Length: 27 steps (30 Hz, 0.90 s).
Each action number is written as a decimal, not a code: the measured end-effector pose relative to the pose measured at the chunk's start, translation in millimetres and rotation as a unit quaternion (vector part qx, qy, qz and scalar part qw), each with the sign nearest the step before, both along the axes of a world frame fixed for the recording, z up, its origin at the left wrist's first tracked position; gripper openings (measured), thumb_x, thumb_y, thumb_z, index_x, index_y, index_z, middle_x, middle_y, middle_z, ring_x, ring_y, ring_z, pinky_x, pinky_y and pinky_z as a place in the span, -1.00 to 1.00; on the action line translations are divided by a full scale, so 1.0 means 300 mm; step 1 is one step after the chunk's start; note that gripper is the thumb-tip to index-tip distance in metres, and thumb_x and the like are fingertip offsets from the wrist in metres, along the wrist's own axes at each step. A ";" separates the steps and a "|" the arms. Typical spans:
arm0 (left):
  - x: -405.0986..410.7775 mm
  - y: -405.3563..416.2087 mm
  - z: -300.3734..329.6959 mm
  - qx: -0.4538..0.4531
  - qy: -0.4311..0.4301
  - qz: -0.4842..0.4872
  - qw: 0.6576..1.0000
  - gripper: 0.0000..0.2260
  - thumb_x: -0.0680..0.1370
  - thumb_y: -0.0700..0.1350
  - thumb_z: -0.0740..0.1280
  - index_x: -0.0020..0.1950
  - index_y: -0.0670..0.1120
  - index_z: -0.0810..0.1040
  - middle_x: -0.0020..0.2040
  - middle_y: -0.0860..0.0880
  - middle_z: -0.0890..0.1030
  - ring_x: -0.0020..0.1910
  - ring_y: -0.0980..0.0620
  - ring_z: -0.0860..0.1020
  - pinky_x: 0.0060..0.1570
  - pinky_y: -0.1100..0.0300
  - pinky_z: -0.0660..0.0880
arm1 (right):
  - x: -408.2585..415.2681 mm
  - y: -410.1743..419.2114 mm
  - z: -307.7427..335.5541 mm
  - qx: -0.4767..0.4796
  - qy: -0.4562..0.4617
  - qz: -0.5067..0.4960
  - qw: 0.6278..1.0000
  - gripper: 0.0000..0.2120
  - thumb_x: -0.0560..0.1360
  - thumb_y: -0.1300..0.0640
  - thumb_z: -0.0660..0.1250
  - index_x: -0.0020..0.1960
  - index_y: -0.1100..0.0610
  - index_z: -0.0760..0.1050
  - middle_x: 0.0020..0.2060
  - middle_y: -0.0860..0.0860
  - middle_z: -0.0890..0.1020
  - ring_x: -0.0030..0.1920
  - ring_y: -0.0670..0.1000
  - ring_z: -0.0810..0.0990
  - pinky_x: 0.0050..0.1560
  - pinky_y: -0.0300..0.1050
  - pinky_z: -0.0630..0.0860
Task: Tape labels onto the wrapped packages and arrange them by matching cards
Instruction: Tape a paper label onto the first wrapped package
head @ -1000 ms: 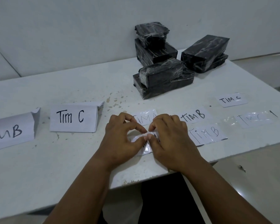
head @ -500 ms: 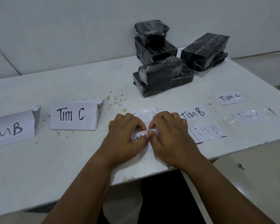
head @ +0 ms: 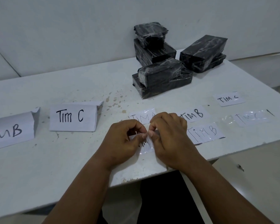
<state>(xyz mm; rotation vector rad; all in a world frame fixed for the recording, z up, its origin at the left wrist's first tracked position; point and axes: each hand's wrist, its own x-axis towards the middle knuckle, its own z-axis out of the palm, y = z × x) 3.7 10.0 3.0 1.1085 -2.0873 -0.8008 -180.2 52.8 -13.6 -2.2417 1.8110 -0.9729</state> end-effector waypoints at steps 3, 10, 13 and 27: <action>-0.005 0.007 0.010 0.011 0.054 0.014 0.998 -0.95 0.53 -0.13 0.49 -0.10 0.01 0.69 -0.18 0.10 0.69 -0.16 0.05 0.64 -0.23 0.31 0.52 | -0.008 0.003 0.000 -0.020 -0.046 -0.004 0.999 -0.98 0.59 0.07 0.22 -0.01 -0.01 0.41 0.01 -0.11 0.49 0.05 -0.04 0.40 0.15 0.01 0.28; -0.003 0.014 0.024 -0.002 0.050 0.032 0.998 -0.96 0.53 -0.08 0.49 -0.11 0.05 0.70 -0.19 0.13 0.69 -0.17 0.00 0.61 -0.25 0.24 0.53 | -0.014 0.008 -0.003 -0.023 -0.064 -0.016 0.998 -0.96 0.64 -0.01 0.19 0.02 -0.08 0.39 0.03 -0.14 0.50 0.07 -0.06 0.41 0.20 0.03 0.30; -0.002 0.012 0.038 -0.010 0.025 0.023 0.999 -0.93 0.55 -0.08 0.48 -0.12 0.08 0.68 -0.18 0.15 0.68 -0.15 0.04 0.60 -0.25 0.34 0.47 | -0.014 0.007 0.000 -0.006 -0.070 -0.010 0.997 -0.95 0.65 -0.03 0.19 0.01 -0.11 0.37 0.00 -0.19 0.46 0.04 -0.11 0.39 0.20 0.02 0.30; 0.019 0.031 0.089 0.017 0.079 0.058 0.995 -0.84 0.57 -0.14 0.44 -0.18 0.09 0.66 -0.16 0.13 0.70 -0.18 0.11 0.64 -0.15 0.13 0.57 | -0.038 0.015 0.041 0.028 -0.180 -0.079 0.980 -0.53 0.47 -0.46 0.19 -0.25 -0.06 0.34 -0.39 -0.12 0.44 -0.31 -0.12 0.44 -0.28 -0.16 0.29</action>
